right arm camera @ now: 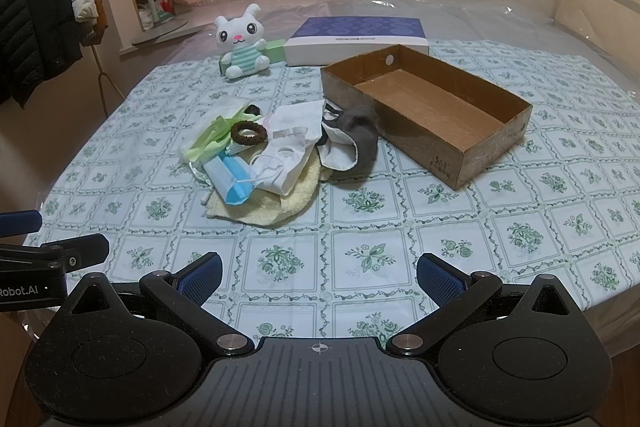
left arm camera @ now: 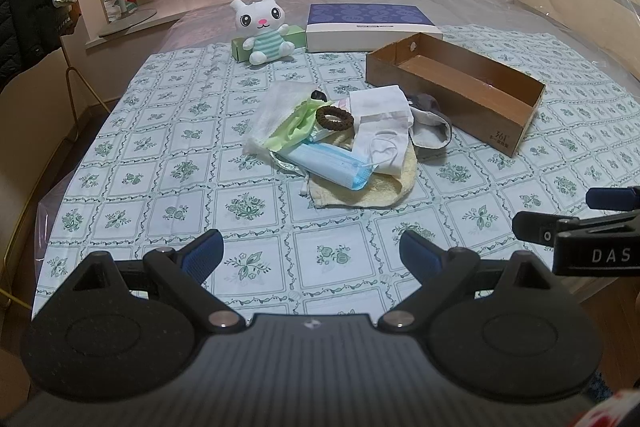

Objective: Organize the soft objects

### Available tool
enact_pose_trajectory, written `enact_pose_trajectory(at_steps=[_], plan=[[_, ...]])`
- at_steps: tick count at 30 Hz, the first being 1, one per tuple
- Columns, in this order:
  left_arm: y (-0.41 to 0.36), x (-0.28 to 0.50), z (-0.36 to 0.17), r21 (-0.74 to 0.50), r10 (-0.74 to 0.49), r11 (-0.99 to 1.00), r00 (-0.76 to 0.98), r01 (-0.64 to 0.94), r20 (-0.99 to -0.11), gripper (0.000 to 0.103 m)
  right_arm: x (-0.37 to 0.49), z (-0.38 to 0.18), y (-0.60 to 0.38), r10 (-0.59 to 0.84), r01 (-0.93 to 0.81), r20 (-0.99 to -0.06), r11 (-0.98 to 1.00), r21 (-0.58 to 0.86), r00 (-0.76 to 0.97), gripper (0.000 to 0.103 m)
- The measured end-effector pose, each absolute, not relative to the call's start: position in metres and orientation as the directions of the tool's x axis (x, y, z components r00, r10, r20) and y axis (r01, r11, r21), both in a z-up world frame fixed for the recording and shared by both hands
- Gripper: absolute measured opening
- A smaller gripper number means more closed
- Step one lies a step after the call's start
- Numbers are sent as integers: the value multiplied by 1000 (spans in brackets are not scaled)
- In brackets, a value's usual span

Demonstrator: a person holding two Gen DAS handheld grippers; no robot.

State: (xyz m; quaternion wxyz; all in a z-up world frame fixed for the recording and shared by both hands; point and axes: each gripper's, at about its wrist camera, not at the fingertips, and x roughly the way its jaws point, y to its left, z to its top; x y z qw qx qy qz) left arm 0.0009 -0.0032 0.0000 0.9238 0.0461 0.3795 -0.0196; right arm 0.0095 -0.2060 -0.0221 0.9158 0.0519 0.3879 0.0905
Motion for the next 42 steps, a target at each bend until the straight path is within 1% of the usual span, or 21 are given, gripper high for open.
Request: enact_pose_trajectory(at_steps=[42], plan=[[-5, 3, 1, 69, 1, 995, 710, 68, -704, 94, 14, -24, -206, 207, -124, -705, 978, 168, 678, 103]])
